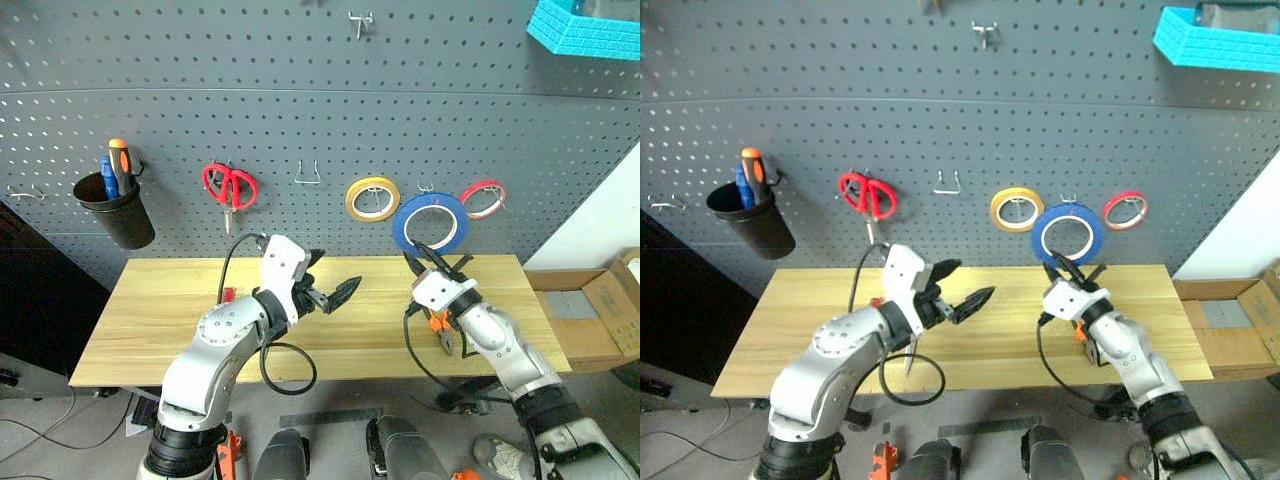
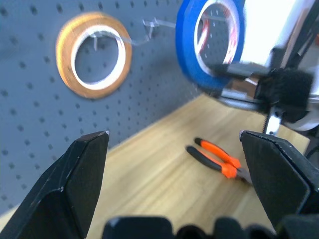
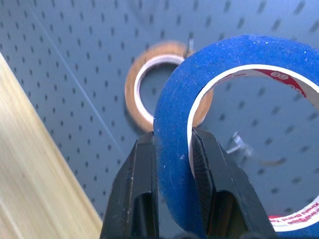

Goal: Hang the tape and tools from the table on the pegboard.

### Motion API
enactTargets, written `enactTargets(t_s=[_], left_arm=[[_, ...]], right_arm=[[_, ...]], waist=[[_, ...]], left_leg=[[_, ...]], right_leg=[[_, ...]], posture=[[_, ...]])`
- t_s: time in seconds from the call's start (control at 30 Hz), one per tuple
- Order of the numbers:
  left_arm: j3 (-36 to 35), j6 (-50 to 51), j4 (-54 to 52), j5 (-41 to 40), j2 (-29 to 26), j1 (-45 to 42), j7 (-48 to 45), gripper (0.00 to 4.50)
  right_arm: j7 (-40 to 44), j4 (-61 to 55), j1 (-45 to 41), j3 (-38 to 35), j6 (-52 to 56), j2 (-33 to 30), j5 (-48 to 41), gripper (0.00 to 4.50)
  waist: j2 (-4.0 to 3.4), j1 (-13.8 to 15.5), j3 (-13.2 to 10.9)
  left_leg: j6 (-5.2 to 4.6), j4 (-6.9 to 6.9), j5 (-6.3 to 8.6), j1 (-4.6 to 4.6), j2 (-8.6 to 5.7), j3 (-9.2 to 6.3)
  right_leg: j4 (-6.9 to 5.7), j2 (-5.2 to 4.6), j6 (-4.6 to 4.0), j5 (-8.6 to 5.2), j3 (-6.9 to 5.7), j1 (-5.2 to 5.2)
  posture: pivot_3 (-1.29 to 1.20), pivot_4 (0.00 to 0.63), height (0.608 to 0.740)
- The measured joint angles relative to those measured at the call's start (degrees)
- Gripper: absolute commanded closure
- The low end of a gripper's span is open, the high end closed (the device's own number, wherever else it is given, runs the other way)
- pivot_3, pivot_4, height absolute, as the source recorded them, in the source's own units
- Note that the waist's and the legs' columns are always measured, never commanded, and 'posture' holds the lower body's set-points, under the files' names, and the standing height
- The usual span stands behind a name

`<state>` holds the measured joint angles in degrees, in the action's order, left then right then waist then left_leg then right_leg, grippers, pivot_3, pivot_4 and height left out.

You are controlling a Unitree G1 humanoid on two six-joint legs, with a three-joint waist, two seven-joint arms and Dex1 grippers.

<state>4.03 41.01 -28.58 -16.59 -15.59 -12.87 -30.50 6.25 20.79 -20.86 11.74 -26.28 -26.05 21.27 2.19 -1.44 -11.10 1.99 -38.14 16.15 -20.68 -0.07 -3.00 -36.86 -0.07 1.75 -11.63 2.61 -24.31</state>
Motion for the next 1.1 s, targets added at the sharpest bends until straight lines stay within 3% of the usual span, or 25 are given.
enactTargets(t_s=[0.33, 0.5, 0.73, 0.9, 1.1], left_arm=[[2.3, 0.0, 1.5, -0.4, 0.3, -3.3, 1.2, 0.0], [2.5, -0.3, 3.0, -0.6, 0.2, -4.5, 1.1, 0.0], [3.2, -0.4, 3.8, -0.6, -0.7, -4.9, 0.9, 0.0], [5.4, -1.5, 3.7, -0.1, -3.4, -2.6, -0.3, 0.0], [10.4, -8.5, 7.1, 2.9, -8.3, 2.3, -5.1, 0.0]], right_arm=[[8.1, 11.7, -9.4, -4.2, 0.3, 0.7, -9.9, 4.1], [13.4, 11.2, -8.9, -4.4, 3.5, 2.4, -14.1, 2.46], [14.6, 6.7, -3.6, -4.5, 6.4, 2.6, -15.7, 0.03], [14.5, -3.3, 4.8, -5.3, 15.2, 4.9, -17.0, 0.01], [11.4, -15.6, 11.0, -8.5, 45.5, 10.2, -21.5, 0.01]], waist=[[-0.06, 0.1, 0.1], [-0.12, 0.0, 0.3], [-0.16, 0.0, 0.3], [-0.2, -0.1, 0.3], [-0.44, -0.3, 0.1]], left_leg=[[0.0, 0.05, 0.0, 0.0, -0.02, -0.06], [0.0, 0.02, 0.0, 0.05, -0.03, -0.06], [0.0, 0.02, 0.0, 0.1, -0.06, -0.06], [0.0, 0.04, 0.0, 0.04, -0.02, -0.04], [-0.07, -0.02, -0.04, 0.1, 0.0, -0.01]], right_leg=[[-0.03, -0.03, -0.19, 0.1, -0.03, -0.04], [-0.05, -0.04, -0.21, 0.11, -0.03, -0.04], [-0.05, -0.08, -0.17, 0.09, -0.02, -0.05], [-0.11, -0.07, -0.03, -0.02, 0.01, -0.04], [-0.16, -0.06, -0.42, -0.26, 0.02, -0.03]], posture=[[0.08, 0.082, 0.74], [0.07, 0.088, 0.74], [0.05, 0.109, 0.74], [0.03, 0.15, 0.74], [0.0, 0.207, 0.74]])
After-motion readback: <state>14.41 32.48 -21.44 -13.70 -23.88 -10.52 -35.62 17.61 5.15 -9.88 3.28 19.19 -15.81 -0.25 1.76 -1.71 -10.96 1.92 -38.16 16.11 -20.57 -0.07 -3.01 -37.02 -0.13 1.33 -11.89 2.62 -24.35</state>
